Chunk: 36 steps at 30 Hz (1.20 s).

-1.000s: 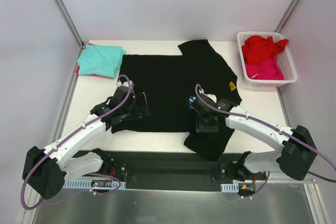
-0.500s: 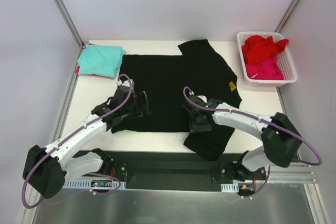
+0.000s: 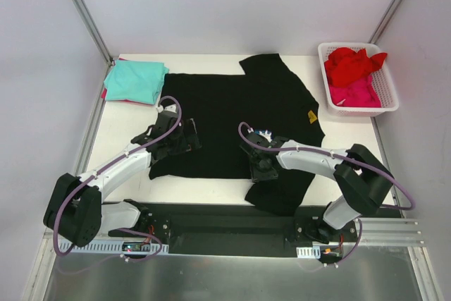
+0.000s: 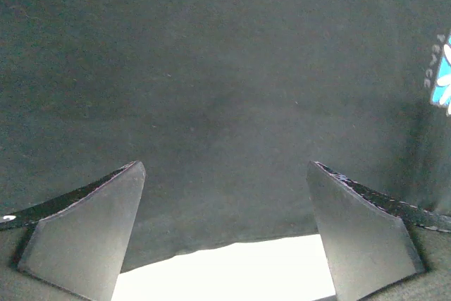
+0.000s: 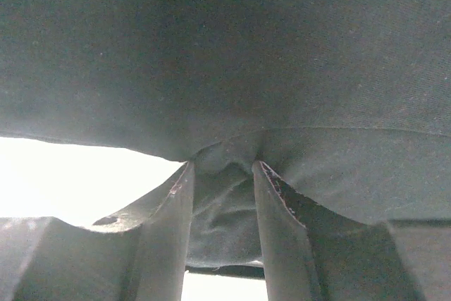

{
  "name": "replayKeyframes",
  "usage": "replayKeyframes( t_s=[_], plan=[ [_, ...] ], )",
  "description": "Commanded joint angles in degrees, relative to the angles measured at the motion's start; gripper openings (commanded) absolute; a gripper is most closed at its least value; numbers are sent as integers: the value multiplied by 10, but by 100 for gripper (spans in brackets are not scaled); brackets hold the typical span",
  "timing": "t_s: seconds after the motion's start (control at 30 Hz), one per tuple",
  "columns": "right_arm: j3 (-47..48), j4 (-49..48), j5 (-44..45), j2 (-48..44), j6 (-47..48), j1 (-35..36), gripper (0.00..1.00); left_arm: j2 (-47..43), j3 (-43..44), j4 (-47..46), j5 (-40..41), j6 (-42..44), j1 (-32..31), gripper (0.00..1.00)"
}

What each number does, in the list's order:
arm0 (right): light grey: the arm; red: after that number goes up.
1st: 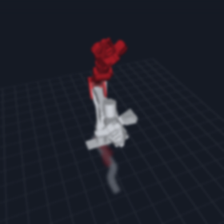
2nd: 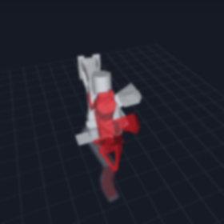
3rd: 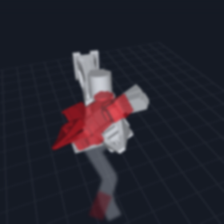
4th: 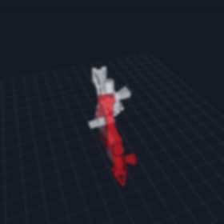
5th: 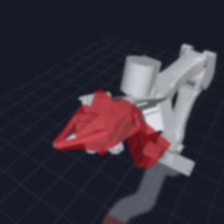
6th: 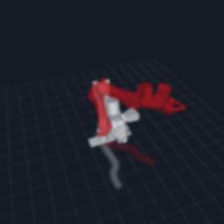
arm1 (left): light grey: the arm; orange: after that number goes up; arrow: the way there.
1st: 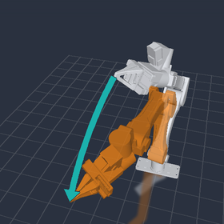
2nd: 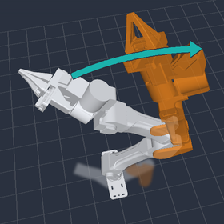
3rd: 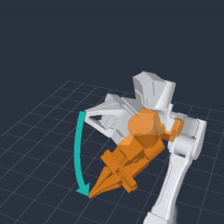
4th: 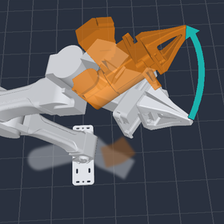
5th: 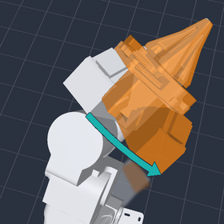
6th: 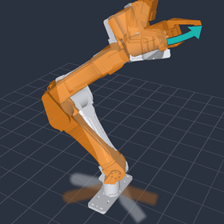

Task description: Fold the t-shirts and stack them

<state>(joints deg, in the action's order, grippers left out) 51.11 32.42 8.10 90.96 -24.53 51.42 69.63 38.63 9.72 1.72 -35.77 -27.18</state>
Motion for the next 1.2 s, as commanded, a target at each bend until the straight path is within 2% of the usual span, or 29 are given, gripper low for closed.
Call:
replayKeyframes(
  t_s=[0.0,0.23,0.7,0.8,0.97,1.07,1.1,1.17],
  plan=[
    [-42,15,-36,1,-17,40,42,-20,-15,-27,-29,9,20,99],
    [-32,37,-33,2,-33,84,42,-27,-3,-22,-40,17,26,99],
    [83,163,44,-91,-12,76,45,-45,11,0,-44,33,25,99],
    [115,190,67,-122,2,54,45,-41,20,0,-47,40,25,99],
    [126,179,82,-168,37,-34,47,8,43,-15,-77,45,25,99],
    [101,94,76,-197,84,-105,47,47,64,-49,-101,41,26,99],
    [96,38,49,-204,95,-124,47,58,71,-70,-103,40,27,99],
    [96,-2,24,-195,115,-171,48,79,84,-101,-115,41,35,99]
  ],
)
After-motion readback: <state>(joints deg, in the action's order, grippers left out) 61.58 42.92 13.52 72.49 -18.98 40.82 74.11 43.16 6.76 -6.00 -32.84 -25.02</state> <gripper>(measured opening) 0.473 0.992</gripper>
